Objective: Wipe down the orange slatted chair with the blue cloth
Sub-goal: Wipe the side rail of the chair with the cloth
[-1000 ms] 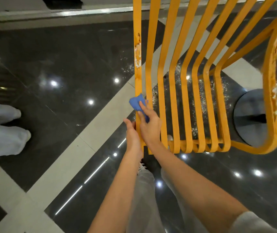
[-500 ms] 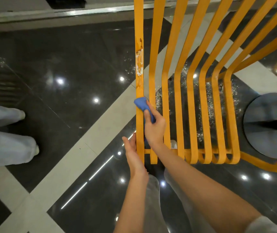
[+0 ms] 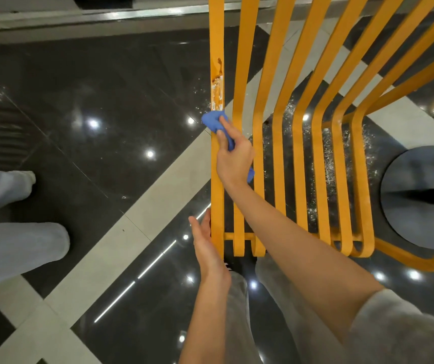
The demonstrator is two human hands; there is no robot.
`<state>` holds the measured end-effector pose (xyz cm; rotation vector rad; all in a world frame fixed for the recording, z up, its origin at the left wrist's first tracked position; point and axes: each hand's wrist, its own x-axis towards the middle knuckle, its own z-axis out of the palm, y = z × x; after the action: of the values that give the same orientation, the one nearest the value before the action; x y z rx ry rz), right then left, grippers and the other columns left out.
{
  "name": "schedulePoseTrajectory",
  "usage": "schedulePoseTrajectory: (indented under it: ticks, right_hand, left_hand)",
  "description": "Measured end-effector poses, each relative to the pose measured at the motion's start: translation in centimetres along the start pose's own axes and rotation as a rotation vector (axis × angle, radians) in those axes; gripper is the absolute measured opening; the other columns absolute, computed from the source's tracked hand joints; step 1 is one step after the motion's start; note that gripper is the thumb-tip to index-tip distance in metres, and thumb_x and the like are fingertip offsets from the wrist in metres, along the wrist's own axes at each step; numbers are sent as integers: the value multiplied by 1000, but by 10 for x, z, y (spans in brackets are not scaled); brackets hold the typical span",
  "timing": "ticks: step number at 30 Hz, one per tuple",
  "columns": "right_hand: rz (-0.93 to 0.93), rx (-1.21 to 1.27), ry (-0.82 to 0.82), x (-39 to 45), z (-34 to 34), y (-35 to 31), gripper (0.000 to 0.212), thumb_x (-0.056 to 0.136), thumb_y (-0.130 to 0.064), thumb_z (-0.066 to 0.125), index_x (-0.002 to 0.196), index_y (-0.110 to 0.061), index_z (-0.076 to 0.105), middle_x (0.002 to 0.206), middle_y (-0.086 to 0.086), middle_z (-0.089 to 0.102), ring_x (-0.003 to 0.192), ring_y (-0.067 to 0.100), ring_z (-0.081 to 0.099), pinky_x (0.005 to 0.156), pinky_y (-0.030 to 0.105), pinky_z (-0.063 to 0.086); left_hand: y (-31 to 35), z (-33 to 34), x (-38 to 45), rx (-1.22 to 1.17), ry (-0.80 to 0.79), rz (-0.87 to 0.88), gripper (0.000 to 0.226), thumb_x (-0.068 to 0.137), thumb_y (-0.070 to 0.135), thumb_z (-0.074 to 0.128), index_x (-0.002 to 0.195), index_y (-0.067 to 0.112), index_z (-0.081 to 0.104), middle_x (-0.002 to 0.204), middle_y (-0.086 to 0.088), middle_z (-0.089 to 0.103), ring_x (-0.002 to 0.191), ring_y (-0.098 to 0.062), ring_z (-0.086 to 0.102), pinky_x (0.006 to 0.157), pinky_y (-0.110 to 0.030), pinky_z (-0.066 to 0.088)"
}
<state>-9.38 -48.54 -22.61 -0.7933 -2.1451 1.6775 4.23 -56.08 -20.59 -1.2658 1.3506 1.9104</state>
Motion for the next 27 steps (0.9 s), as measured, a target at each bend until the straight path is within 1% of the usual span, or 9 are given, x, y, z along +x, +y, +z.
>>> schedulePoseTrajectory:
  ticks: [3, 6, 10, 12, 16, 18, 20, 24, 27]
  right_hand:
    - [-61, -79, -176, -30, -17, 19, 35, 96, -12, 61, 130, -10, 62, 134, 9, 61, 129, 8, 49, 104, 28, 47]
    - [-169, -231, -288, -36, -37, 32, 36, 97, -16, 60, 132, -14, 60, 136, 11, 60, 131, 20, 51, 109, 31, 43]
    - [-381, -594, -309, 14, -27, 18, 36, 96, -28, 61, 131, -18, 62, 104, 12, 60, 93, 24, 58, 74, 34, 54]
    - [-477, -674, -312, 10, -37, 19, 35, 94, -29, 65, 127, -19, 66, 94, 11, 57, 82, 24, 56, 56, 33, 52]
    - [-632, -745, -514, -31, -51, 30, 33, 92, -28, 66, 123, -18, 68, 104, 15, 61, 95, 30, 62, 56, 37, 57]
    - [-652, -779, -500, -10, -36, 21, 32, 93, -27, 65, 122, -18, 69, 106, 14, 61, 99, 31, 62, 58, 37, 57]
    - [-601, -818, -447, 23, -26, 8, 33, 96, -32, 58, 127, -23, 66, 111, 13, 58, 103, 30, 59, 61, 38, 52]
    - [-592, -782, -401, 3, -46, 23, 37, 97, -33, 56, 132, -22, 62, 111, 13, 59, 102, 29, 60, 62, 39, 53]
    - [-624, -747, -521, -20, -43, 29, 39, 97, -36, 50, 129, -19, 64, 107, 12, 59, 100, 28, 61, 64, 42, 57]
  left_hand:
    - [1, 1, -1, -13, -8, -2, 63, 97, 66, 22, 140, 30, 50, 132, 5, 60, 131, -20, 49, 117, -49, 27]
    - [5, 3, -3, -52, -26, -6, 60, 99, 62, 22, 138, 27, 52, 120, 5, 64, 111, -15, 58, 106, -42, 37]
    - [1, -2, -1, 17, -49, 17, 51, 100, 61, 19, 125, 35, 55, 109, 11, 68, 99, -7, 61, 95, -36, 42]
    - [-2, -6, -3, 91, -52, 37, 52, 99, 62, 17, 127, 38, 54, 105, 19, 68, 98, 0, 60, 89, -29, 44]
    - [-2, -11, -5, 179, -85, 42, 48, 93, 71, 14, 113, 55, 54, 105, 28, 67, 105, 5, 56, 105, -34, 37]
    - [-1, -11, -7, 204, -91, 61, 46, 94, 68, 12, 111, 54, 53, 99, 30, 67, 98, 9, 58, 93, -25, 43]
    - [0, -12, -9, 209, -106, 82, 49, 94, 66, 12, 115, 50, 53, 104, 29, 67, 100, 9, 59, 89, -23, 43]
    - [1, -14, -13, 169, -119, 88, 74, 87, 73, 15, 142, 35, 46, 137, 14, 56, 128, -7, 50, 112, -37, 34]
    - [0, -11, -13, 160, -113, 84, 78, 85, 73, 16, 146, 32, 43, 143, 8, 54, 131, -10, 48, 104, -30, 38]
